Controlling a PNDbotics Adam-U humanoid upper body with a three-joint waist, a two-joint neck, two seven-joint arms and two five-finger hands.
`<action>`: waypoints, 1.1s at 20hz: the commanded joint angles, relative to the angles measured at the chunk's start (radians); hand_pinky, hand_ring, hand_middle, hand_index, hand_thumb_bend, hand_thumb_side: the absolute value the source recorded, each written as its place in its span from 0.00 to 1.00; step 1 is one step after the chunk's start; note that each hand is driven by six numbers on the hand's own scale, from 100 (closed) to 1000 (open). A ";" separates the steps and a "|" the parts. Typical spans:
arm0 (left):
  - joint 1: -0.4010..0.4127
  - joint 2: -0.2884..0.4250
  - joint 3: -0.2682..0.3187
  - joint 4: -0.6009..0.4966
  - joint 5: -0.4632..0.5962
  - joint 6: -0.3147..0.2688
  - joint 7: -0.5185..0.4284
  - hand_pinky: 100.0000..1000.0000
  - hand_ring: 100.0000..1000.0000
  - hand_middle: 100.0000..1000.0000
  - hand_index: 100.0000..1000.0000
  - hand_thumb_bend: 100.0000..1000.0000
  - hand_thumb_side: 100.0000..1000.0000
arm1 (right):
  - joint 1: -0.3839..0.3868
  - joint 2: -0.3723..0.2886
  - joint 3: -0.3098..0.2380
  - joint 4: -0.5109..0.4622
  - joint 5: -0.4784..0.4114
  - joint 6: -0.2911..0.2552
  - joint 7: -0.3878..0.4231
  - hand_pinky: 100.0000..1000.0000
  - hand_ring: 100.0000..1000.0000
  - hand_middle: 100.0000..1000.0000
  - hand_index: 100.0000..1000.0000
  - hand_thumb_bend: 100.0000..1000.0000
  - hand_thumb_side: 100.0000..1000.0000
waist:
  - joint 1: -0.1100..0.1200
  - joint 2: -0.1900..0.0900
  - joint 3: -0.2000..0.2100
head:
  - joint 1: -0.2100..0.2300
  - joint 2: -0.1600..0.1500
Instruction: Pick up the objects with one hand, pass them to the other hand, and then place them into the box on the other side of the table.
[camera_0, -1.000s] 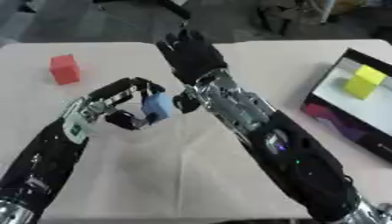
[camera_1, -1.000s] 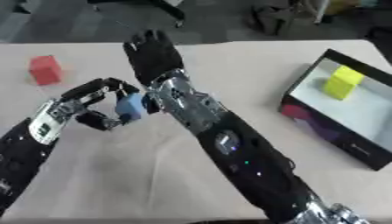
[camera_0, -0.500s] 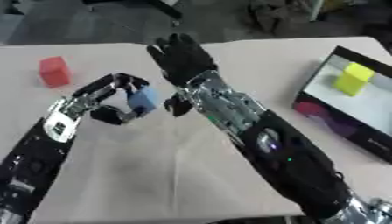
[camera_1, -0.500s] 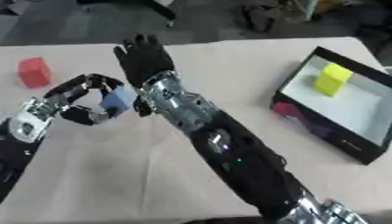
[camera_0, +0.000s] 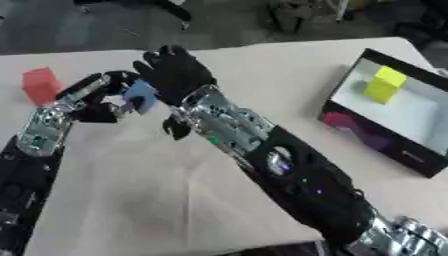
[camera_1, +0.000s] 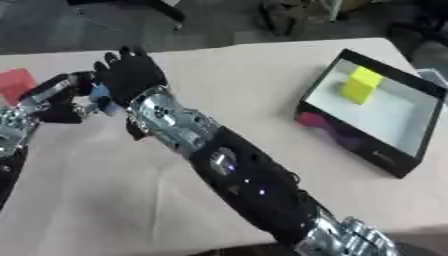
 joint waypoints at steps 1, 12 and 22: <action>-0.033 -0.007 0.011 -0.050 0.065 -0.086 -0.188 0.65 0.38 0.39 0.58 0.00 0.40 | -0.020 0.013 0.002 -0.002 -0.008 0.000 -0.008 1.00 0.93 0.95 1.00 0.35 0.00 | 0.001 -0.011 0.000 | -0.006 -0.003; -0.002 0.020 -0.073 -0.188 0.250 0.098 -0.195 0.66 0.38 0.40 0.58 0.00 0.38 | -0.021 0.006 -0.010 0.023 0.014 0.011 -0.015 1.00 0.95 0.97 1.00 0.35 0.01 | 0.005 -0.012 -0.005 | -0.008 -0.003; 0.025 0.089 -0.170 -0.264 0.468 0.223 -0.195 0.66 0.39 0.40 0.58 0.00 0.38 | -0.023 -0.001 -0.021 0.025 0.085 0.015 -0.068 0.41 0.49 0.51 0.65 0.25 0.00 | 0.007 -0.012 -0.008 | 0.000 -0.003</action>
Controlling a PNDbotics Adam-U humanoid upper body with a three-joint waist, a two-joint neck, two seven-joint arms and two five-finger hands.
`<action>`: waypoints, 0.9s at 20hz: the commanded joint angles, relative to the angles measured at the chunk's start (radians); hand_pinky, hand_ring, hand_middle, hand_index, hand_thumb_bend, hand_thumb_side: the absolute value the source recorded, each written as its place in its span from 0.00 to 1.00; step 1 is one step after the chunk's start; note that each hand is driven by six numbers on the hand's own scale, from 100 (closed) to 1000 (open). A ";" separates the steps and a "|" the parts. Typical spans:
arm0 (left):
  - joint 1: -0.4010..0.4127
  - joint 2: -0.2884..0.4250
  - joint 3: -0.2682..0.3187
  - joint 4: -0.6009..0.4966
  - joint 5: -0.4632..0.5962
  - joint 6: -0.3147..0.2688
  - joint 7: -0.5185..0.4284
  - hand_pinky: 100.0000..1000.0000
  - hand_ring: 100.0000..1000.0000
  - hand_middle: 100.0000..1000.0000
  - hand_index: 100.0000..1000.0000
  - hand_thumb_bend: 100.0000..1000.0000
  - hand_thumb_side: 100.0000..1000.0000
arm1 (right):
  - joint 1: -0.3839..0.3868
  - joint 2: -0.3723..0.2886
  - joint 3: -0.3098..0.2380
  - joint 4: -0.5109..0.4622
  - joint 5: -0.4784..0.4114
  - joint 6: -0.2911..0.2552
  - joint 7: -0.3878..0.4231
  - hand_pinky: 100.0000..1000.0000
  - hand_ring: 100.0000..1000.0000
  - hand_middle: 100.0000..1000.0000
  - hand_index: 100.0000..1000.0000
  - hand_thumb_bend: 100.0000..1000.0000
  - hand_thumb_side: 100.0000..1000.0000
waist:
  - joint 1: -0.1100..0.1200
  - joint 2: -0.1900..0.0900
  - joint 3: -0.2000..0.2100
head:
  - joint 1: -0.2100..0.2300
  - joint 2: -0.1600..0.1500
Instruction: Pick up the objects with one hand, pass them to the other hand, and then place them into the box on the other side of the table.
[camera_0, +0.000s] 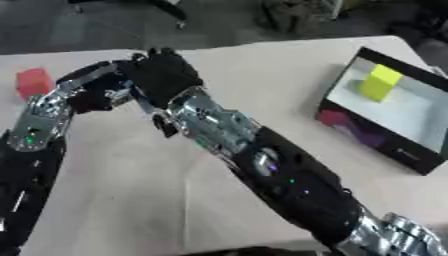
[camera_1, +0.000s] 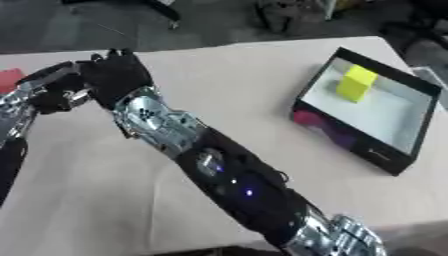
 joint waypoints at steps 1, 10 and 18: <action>-0.022 0.047 -0.024 -0.072 0.126 0.041 -0.013 0.66 0.39 0.40 0.58 0.00 0.38 | -0.005 -0.022 -0.021 0.010 0.022 0.003 -0.040 0.20 0.42 0.42 0.52 0.20 0.00 | 0.005 -0.013 -0.001 | 0.005 -0.003; -0.016 0.063 -0.005 -0.080 0.160 0.097 -0.013 0.68 0.43 0.45 0.66 0.00 0.63 | -0.003 -0.028 -0.028 0.021 0.000 0.019 -0.175 0.00 0.27 0.22 0.24 0.06 0.00 | 0.006 -0.013 -0.004 | 0.005 -0.003; -0.009 0.059 -0.005 -0.077 0.200 0.086 -0.013 0.71 0.49 0.51 0.73 0.35 1.00 | 0.002 -0.029 -0.035 0.044 0.020 0.038 -0.202 0.00 0.27 0.22 0.21 0.08 0.00 | 0.006 -0.013 -0.005 | 0.000 -0.003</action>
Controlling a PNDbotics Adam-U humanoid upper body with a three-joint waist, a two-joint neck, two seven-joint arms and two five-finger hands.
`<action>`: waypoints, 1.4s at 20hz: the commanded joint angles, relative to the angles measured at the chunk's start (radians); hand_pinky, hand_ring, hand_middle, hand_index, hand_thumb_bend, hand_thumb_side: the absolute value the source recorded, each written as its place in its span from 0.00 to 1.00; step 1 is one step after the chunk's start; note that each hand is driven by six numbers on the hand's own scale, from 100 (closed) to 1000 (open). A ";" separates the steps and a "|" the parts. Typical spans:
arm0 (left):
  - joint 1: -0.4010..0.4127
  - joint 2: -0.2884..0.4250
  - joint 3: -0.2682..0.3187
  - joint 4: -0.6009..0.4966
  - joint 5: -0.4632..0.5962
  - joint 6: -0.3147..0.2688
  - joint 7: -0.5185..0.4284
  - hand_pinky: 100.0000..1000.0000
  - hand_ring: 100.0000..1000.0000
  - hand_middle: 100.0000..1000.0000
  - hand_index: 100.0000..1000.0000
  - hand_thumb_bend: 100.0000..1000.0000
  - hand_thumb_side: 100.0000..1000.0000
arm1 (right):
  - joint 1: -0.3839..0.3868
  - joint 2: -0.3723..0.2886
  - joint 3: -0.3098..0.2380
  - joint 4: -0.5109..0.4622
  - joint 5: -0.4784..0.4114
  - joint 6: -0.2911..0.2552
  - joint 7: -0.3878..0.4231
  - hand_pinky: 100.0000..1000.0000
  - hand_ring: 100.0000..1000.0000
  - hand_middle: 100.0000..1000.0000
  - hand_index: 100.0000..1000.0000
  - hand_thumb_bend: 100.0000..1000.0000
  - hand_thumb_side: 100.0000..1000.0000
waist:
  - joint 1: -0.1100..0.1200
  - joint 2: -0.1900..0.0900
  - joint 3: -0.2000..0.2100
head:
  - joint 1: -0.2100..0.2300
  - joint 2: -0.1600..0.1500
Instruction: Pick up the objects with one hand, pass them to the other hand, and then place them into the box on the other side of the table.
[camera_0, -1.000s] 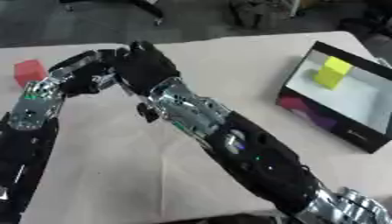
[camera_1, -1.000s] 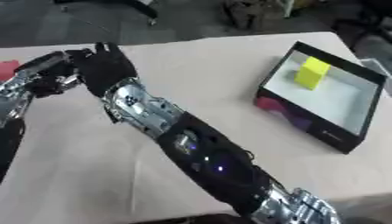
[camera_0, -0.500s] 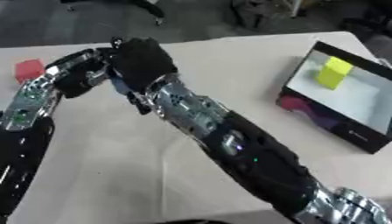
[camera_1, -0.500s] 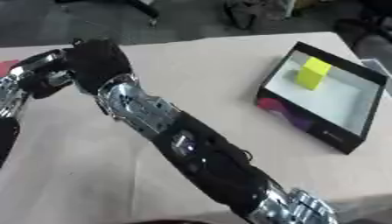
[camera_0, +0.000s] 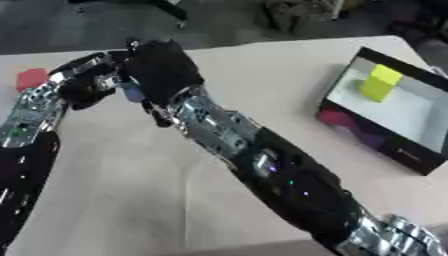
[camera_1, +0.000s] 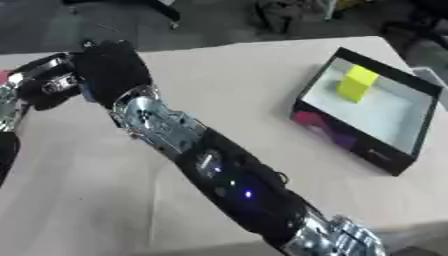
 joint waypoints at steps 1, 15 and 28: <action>-0.016 0.020 0.014 -0.033 0.054 -0.001 -0.007 0.71 0.50 0.52 0.74 0.45 1.00 | 0.001 -0.036 -0.036 0.032 0.023 0.015 -0.006 0.00 0.27 0.22 0.22 0.07 0.00 | 0.005 -0.013 0.000 | -0.005 -0.003; 0.015 0.037 -0.017 -0.144 0.201 -0.015 -0.007 0.75 0.54 0.54 0.76 0.44 1.00 | 0.026 -0.036 -0.104 0.093 -0.107 0.196 -0.147 0.00 0.24 0.18 0.21 0.00 0.00 | 0.006 -0.012 -0.001 | -0.013 -0.003; 0.022 0.043 0.058 -0.053 0.152 0.108 -0.007 0.74 0.56 0.57 0.78 0.49 1.00 | 0.013 -0.058 -0.093 0.069 -0.039 0.172 -0.228 0.00 0.29 0.23 0.22 0.06 0.00 | 0.002 -0.015 -0.001 | -0.016 -0.003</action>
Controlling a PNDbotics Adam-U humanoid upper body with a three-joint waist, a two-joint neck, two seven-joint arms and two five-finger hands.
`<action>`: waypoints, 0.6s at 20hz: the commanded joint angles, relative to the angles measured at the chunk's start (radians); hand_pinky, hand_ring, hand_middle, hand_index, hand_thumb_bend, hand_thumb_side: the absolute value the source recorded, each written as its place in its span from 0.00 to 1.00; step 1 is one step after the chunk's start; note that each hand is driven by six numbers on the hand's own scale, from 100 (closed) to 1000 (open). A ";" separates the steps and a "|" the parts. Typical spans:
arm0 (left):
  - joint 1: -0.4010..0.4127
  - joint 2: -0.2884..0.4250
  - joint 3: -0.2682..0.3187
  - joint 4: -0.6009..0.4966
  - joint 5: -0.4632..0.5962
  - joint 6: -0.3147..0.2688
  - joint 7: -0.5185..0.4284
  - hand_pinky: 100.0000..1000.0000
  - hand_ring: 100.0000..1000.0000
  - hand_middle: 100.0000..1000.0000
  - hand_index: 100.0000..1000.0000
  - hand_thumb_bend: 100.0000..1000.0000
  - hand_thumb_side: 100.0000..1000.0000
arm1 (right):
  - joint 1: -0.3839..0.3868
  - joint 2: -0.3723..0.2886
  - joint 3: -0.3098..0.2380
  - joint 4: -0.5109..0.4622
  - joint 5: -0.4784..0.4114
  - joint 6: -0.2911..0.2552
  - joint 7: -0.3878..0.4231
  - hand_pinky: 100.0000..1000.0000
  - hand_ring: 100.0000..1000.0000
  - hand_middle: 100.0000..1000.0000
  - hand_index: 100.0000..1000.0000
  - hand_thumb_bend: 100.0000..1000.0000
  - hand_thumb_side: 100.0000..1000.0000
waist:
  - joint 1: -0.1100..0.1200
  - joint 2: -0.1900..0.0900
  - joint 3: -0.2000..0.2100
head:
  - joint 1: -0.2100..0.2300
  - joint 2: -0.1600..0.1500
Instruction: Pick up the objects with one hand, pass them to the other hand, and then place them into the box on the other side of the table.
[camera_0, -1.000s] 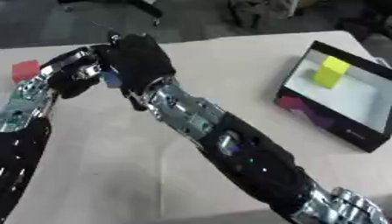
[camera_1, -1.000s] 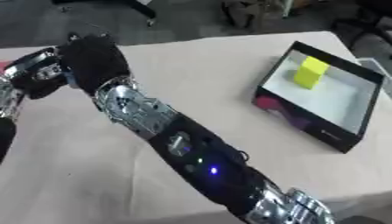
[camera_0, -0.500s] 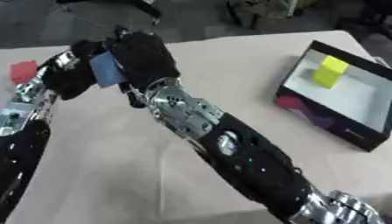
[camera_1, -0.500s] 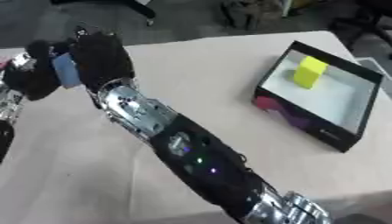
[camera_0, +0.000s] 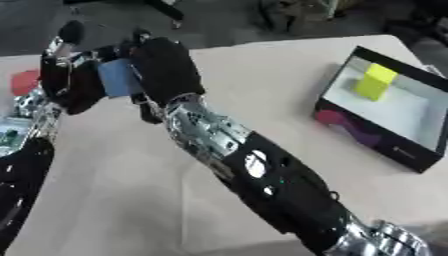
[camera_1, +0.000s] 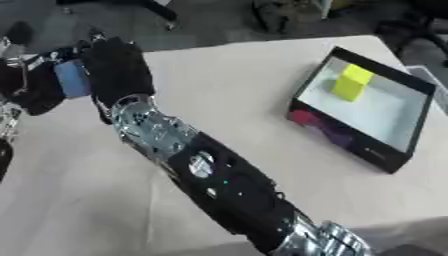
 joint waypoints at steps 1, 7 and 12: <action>-0.013 0.040 0.059 0.016 -0.010 0.016 -0.010 0.74 0.56 0.57 0.78 0.47 1.00 | -0.007 -0.097 -0.067 -0.007 0.095 -0.020 0.034 0.00 0.29 0.24 0.22 0.08 0.00 | 0.003 -0.015 0.000 | -0.004 -0.003; -0.019 0.049 0.091 0.074 -0.082 0.025 -0.010 0.74 0.57 0.58 0.79 0.35 1.00 | -0.012 -0.103 -0.060 -0.074 0.176 -0.077 0.091 0.27 0.48 0.44 0.19 0.23 0.00 | 0.004 -0.017 -0.001 | -0.004 -0.003; -0.024 0.058 0.122 0.122 -0.142 0.037 -0.010 0.74 0.57 0.58 0.78 0.29 1.00 | -0.016 -0.108 -0.054 -0.102 0.209 -0.121 0.128 0.47 0.61 0.58 0.18 0.25 0.00 | 0.004 -0.018 -0.003 | -0.005 -0.003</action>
